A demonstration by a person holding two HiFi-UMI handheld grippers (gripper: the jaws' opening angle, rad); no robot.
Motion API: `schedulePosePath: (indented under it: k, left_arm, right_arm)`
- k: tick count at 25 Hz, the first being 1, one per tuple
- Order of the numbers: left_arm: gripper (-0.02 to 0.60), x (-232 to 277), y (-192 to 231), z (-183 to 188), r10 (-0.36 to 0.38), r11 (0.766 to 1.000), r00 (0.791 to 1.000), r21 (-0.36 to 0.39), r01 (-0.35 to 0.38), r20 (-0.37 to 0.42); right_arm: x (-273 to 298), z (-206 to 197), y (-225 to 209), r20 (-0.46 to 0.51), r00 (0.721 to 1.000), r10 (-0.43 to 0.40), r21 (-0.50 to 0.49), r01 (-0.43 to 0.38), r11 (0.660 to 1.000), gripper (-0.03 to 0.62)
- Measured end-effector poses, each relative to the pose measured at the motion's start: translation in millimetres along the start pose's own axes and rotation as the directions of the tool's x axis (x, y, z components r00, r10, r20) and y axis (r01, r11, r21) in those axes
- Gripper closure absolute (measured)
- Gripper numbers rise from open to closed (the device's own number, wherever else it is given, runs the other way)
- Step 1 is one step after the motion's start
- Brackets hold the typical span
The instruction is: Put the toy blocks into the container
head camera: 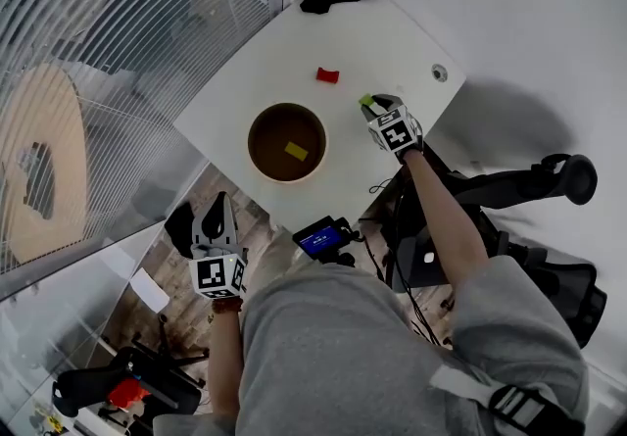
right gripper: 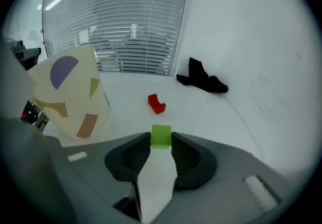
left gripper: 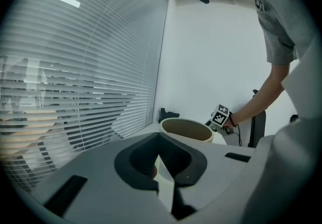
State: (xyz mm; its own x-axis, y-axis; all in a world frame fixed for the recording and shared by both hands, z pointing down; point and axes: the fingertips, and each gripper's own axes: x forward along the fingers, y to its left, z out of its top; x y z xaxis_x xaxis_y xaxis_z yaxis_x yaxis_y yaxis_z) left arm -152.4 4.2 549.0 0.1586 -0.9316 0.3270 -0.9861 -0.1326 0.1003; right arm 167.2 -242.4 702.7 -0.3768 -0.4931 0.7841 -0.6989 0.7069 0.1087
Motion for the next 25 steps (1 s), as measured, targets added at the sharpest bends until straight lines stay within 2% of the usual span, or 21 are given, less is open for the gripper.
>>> schedulePosePath:
  k: [11, 25]
  left_arm:
    - [0.574, 3, 8, 18, -0.014, 1.000, 0.997, -0.025, 0.016, 0.080]
    - [0.574, 9, 0, 38, -0.065, 0.997, 0.988, -0.022, 0.069, 0.138]
  right_arm:
    - [-55, 56, 15, 0.128, 0.991, -0.031, -0.077, 0.041, 0.996, 0.454]
    - [-120, 121, 50, 0.305, 0.951, -0.044, -0.119, 0.084, 0.989, 0.454]
